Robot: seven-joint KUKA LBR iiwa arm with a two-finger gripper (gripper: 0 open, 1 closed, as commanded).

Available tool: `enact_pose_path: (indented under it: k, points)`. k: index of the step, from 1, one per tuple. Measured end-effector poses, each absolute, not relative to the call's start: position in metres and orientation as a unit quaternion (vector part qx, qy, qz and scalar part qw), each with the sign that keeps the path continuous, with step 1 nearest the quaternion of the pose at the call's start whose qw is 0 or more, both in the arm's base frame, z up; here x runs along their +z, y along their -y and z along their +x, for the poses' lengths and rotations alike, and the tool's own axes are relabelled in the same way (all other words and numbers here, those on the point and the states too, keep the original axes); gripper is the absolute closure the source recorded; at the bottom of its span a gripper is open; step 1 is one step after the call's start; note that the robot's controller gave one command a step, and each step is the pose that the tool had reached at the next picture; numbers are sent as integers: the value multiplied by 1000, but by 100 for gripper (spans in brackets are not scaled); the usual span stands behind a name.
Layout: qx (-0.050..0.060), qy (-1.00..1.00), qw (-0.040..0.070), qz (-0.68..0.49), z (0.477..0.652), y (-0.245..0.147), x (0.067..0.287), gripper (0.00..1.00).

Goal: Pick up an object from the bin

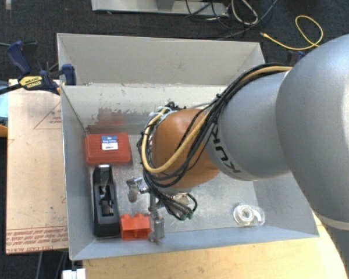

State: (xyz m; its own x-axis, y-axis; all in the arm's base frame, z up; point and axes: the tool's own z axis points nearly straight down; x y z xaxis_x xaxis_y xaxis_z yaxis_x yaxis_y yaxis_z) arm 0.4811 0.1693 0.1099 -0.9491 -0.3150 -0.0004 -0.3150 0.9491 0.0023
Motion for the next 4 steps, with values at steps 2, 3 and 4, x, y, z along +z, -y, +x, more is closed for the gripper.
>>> enact_pose_path:
  k: [2, 3, 4]
  points:
    - [1, -991, 7, -132, 488, -188, 72, 0]
    - [4, -966, 13, -258, 485, -186, 74, 100]
    - [4, -966, 13, -258, 485, -186, 74, 100]
